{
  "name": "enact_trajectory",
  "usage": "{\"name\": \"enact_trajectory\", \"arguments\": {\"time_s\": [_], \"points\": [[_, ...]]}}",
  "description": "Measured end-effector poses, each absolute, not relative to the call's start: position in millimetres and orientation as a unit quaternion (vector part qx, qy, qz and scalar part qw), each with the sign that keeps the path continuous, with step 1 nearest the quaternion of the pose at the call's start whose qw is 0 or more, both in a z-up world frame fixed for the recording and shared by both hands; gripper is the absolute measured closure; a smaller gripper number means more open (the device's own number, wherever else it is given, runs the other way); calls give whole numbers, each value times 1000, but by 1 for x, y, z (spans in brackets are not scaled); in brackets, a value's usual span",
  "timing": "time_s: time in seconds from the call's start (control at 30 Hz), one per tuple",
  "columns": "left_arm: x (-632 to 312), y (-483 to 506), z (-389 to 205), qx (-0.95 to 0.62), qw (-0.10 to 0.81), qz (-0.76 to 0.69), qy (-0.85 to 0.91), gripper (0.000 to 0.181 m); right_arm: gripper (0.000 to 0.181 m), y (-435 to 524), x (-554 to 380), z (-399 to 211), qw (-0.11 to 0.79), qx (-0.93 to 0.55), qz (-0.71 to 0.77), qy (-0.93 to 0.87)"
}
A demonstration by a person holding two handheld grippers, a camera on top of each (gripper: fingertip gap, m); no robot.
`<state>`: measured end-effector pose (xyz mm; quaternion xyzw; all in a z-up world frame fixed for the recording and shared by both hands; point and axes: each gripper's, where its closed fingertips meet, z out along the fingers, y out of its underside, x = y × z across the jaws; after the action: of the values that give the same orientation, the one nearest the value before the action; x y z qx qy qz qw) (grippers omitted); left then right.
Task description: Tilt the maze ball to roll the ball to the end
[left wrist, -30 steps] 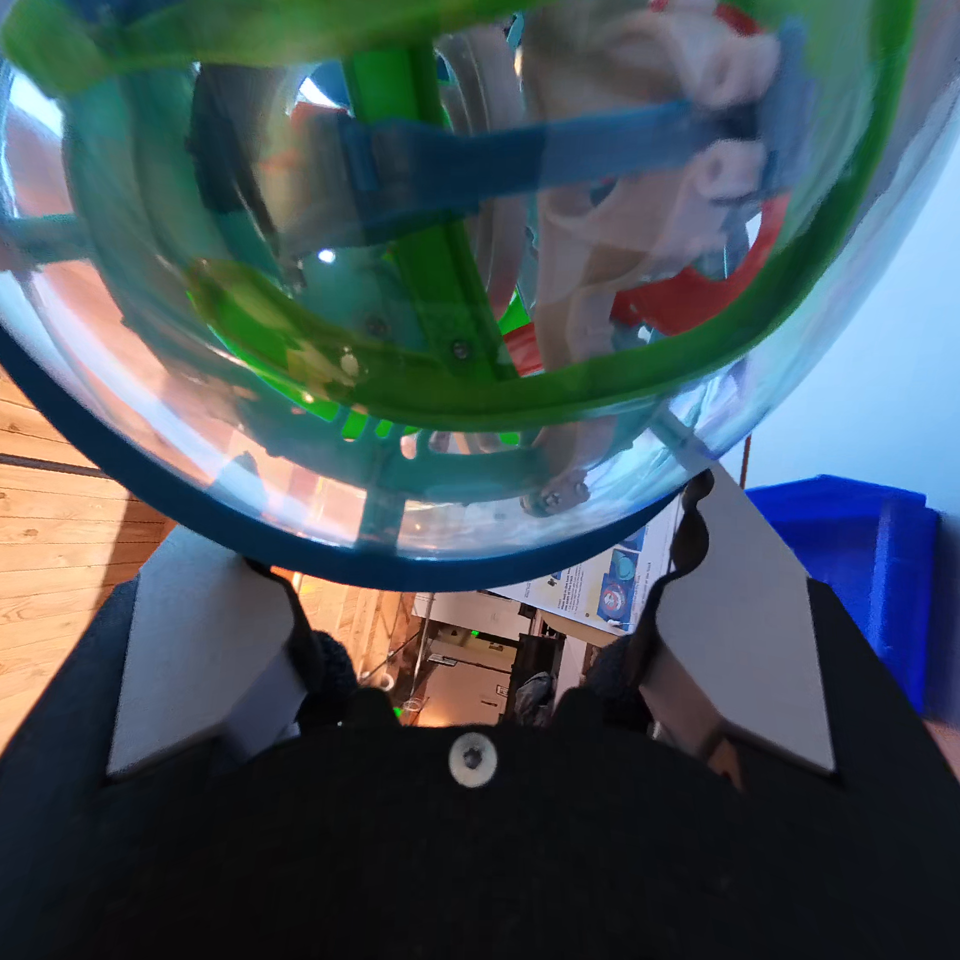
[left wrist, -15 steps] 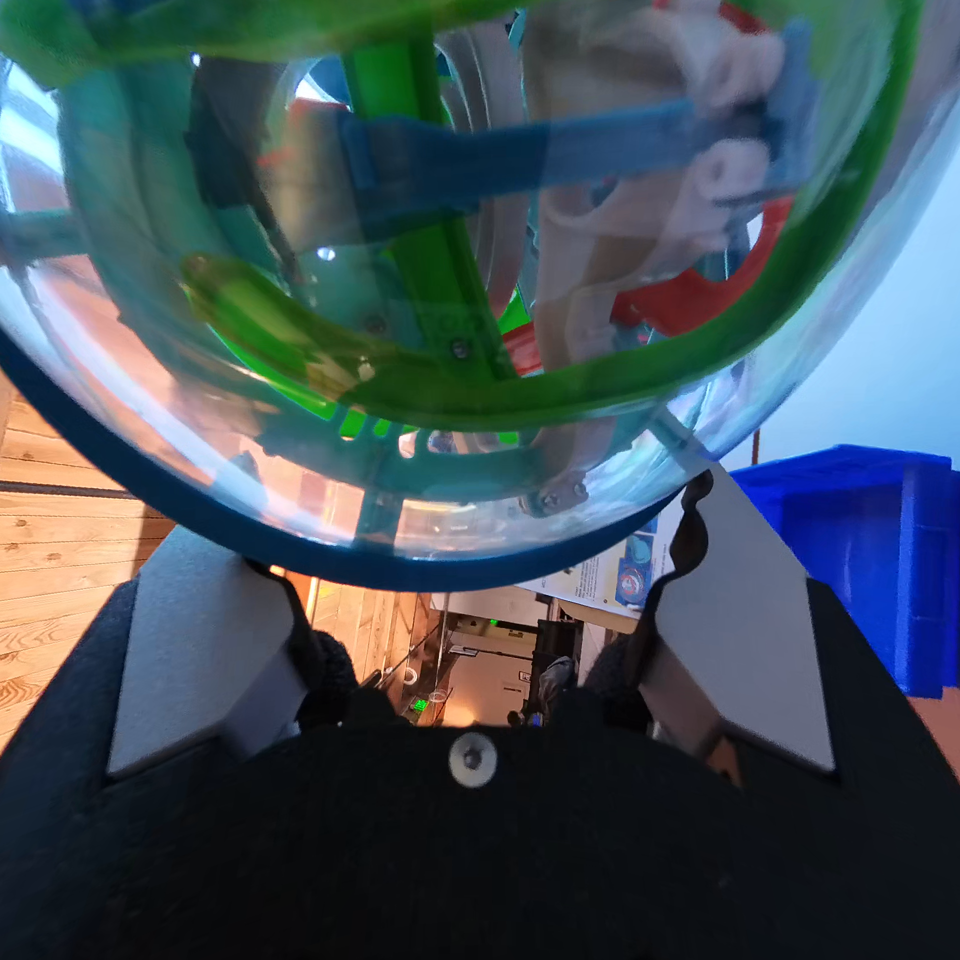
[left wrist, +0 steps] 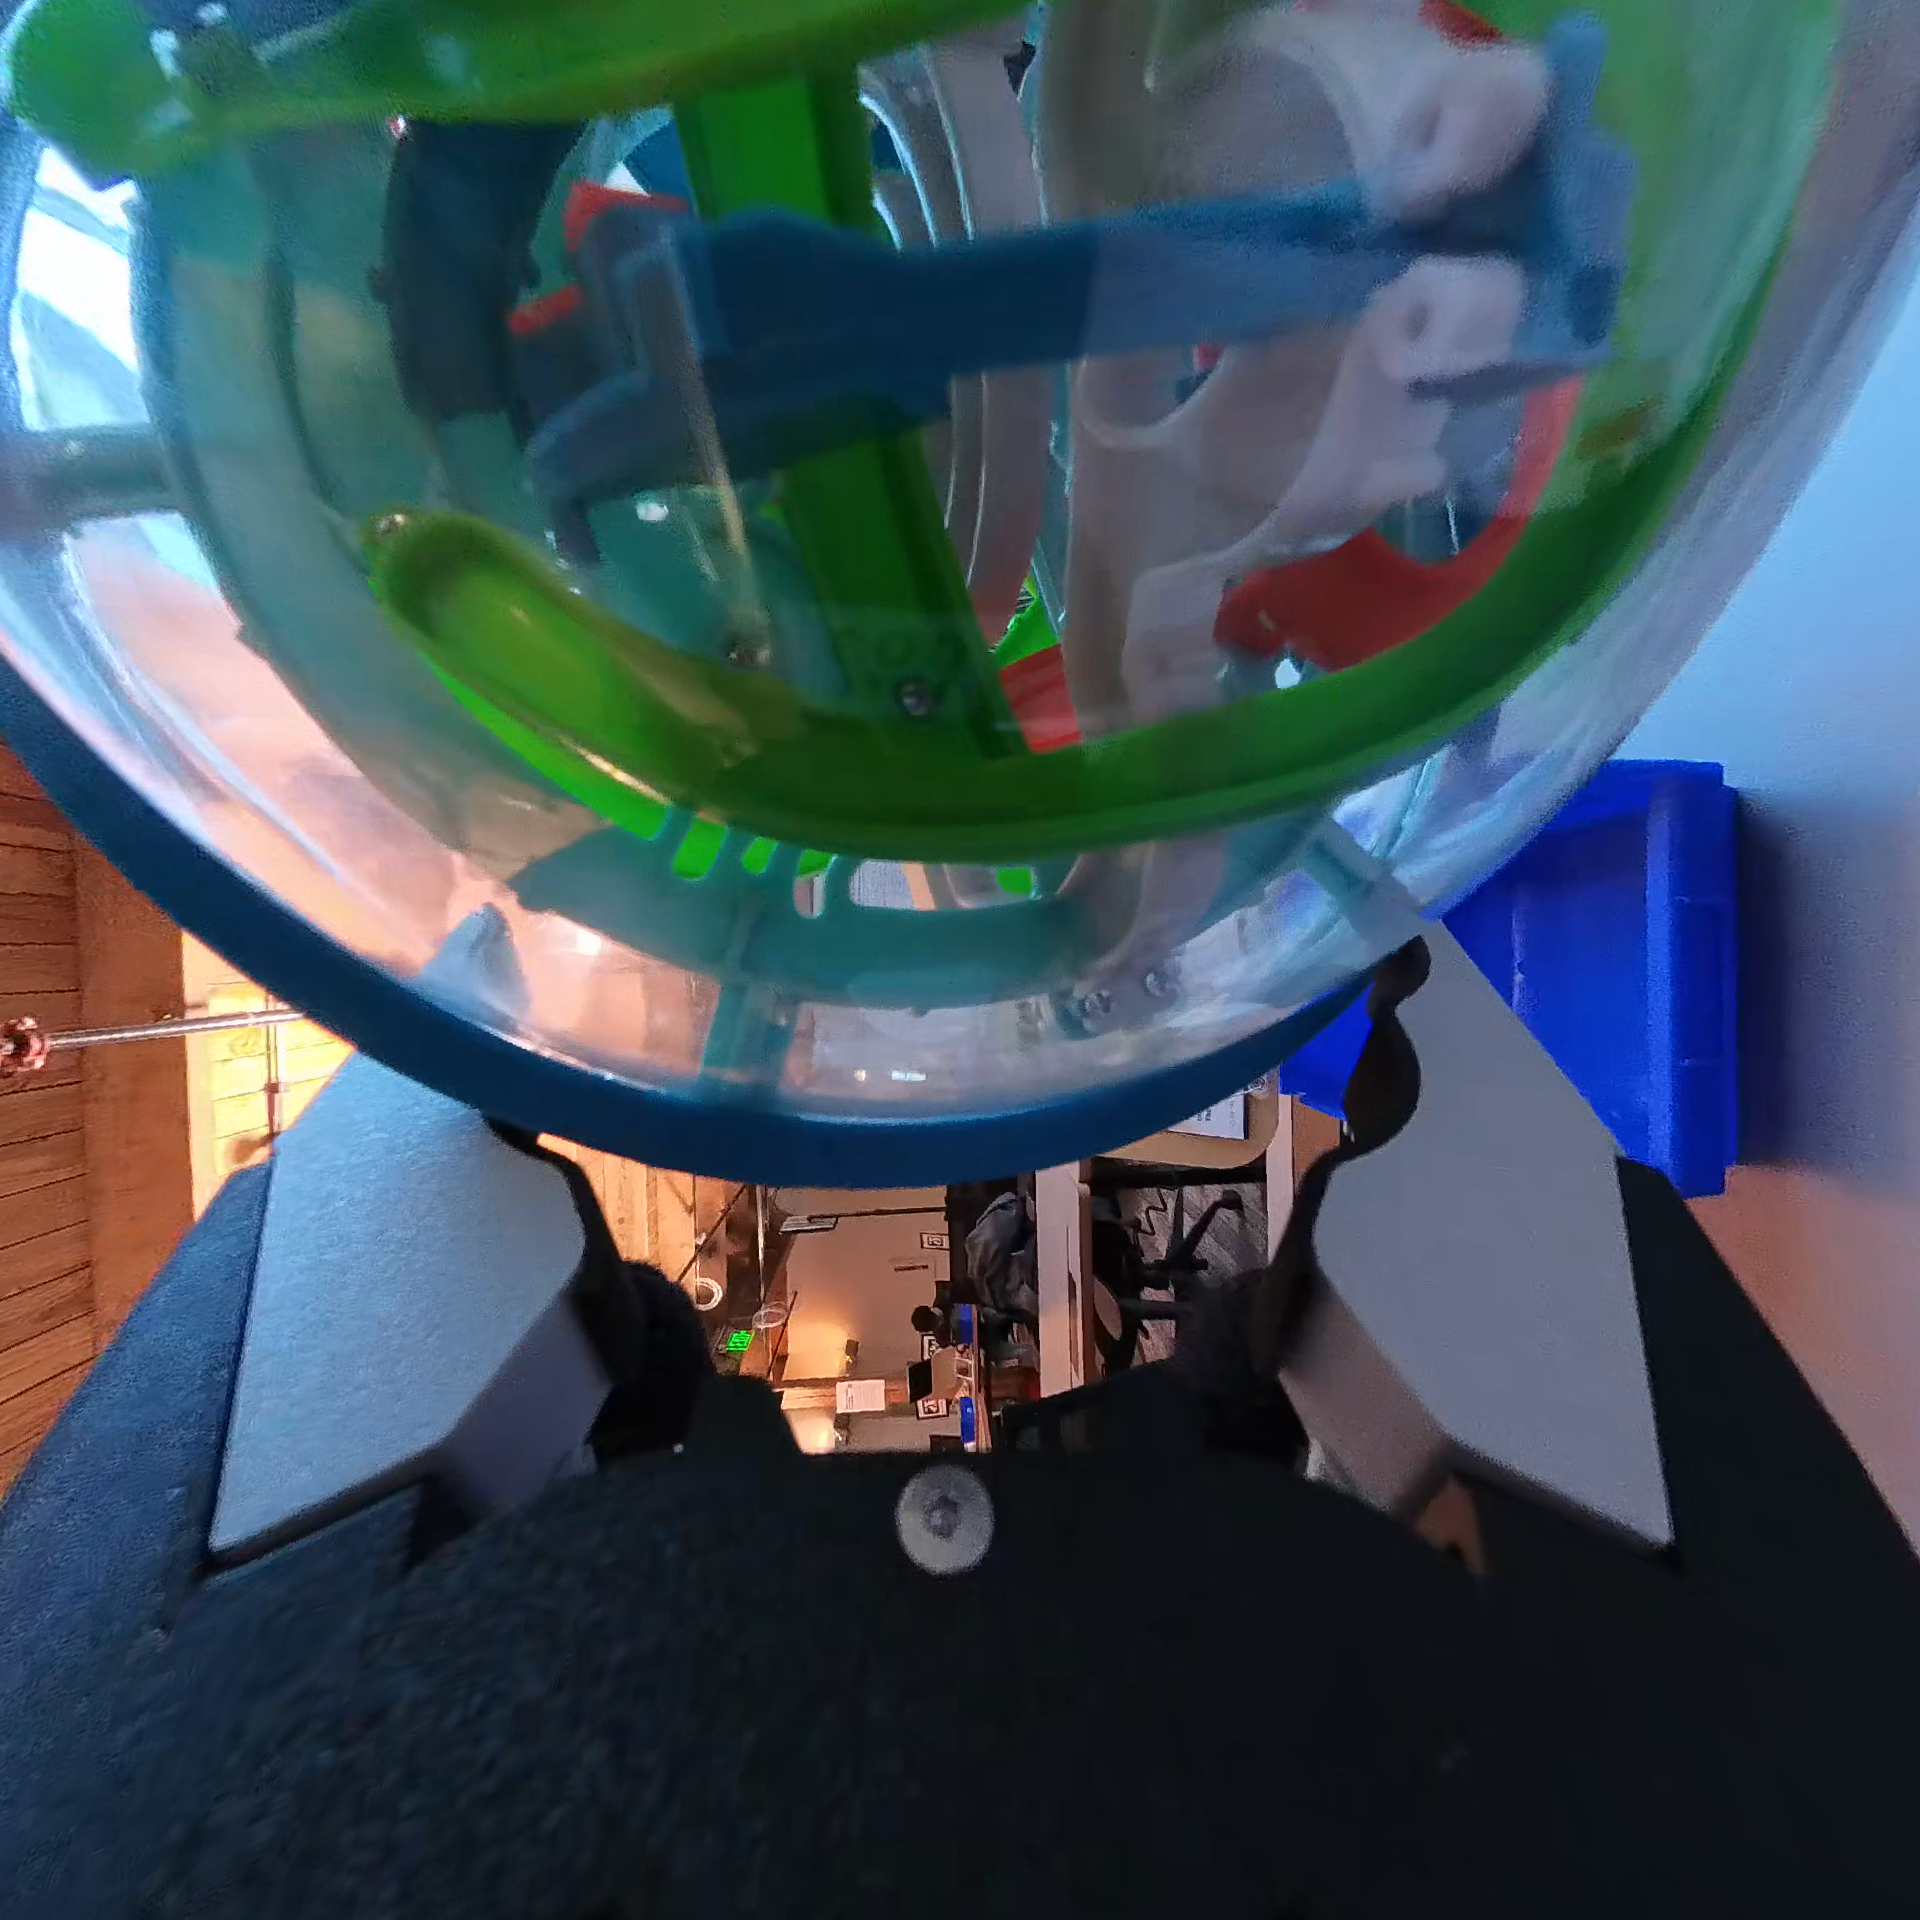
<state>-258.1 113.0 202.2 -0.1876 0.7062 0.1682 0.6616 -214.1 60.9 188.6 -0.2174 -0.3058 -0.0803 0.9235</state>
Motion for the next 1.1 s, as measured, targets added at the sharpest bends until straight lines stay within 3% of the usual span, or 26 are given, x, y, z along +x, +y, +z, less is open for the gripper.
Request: {"name": "enact_trajectory", "arguments": {"time_s": [0.53,1.1], "points": [[-252,91,215,-125,693,191,684,27,35,40,-212,197,929,-161,-128,-308],[-250,97,211,-147,672,199,698,26,35,53,-210,192,937,-177,-77,-290]]}}
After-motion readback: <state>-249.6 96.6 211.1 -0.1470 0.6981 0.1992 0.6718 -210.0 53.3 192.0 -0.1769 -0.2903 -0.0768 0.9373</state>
